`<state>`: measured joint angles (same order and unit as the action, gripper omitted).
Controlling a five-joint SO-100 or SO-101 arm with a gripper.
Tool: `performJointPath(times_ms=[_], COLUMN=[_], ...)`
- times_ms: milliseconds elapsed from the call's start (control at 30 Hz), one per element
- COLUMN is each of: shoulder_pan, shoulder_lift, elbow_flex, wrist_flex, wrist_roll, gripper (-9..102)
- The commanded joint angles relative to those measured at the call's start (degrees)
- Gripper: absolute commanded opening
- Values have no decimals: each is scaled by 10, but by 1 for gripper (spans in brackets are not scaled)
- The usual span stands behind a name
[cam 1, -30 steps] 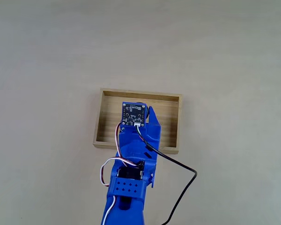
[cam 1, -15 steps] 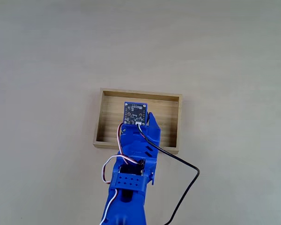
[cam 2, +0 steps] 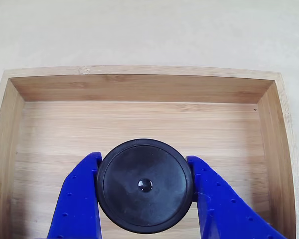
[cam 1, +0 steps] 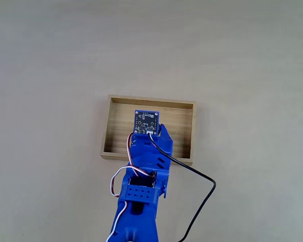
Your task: Place the black cylinder in the wooden box then return to rest.
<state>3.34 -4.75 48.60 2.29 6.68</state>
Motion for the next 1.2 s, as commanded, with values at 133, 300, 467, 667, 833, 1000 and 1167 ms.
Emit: performJointPath(times_ms=[133, 300, 467, 667, 833, 1000, 1167], shoulder_pan=[4, 7, 10, 16, 20, 16, 8], shoulder_lift=[3, 0, -11, -62, -113, -176, -290], elbow_flex=[-64, -64, -63, -55, -47, -23, 6], wrist_flex=[-22, -22, -22, -20, 14, 56, 159], wrist_roll=[0, -2, -4, -7, -3, 4, 5], gripper=[23, 30, 35, 37, 37, 37, 37])
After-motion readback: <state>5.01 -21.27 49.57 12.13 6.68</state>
